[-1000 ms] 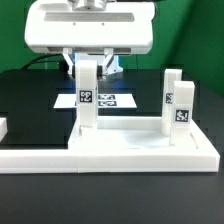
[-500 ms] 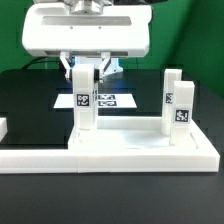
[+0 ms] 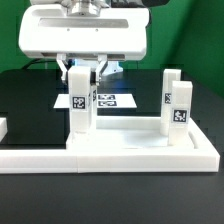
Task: Assemble desk
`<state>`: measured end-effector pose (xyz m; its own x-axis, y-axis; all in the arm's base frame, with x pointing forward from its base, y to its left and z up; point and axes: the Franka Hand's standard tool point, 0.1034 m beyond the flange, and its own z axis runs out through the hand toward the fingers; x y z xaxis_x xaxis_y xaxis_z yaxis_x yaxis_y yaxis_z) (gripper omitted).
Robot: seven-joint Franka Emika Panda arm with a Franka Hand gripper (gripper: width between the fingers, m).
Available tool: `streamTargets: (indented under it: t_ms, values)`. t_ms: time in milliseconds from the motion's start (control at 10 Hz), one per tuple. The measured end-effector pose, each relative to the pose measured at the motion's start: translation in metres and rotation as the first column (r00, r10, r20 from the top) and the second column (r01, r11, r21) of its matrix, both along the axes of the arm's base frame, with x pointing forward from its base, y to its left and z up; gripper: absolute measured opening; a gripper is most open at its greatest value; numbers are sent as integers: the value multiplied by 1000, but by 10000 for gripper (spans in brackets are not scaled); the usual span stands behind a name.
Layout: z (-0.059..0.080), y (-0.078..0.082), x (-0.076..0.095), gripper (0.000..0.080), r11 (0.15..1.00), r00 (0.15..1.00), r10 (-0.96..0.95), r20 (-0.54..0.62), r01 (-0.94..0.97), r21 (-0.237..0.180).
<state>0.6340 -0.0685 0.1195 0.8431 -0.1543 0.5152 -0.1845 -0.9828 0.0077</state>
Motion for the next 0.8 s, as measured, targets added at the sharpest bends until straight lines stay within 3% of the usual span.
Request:
streamTargets:
  t_ms: [600,700,800]
  values:
    - [-6,2,1,308,1000,1000,0,-4,0,-1]
    - [-6,1,1,486,1000,1000,0,-4,0,-1]
    - [-6,1,1,486,1000,1000,0,-4,0,-1]
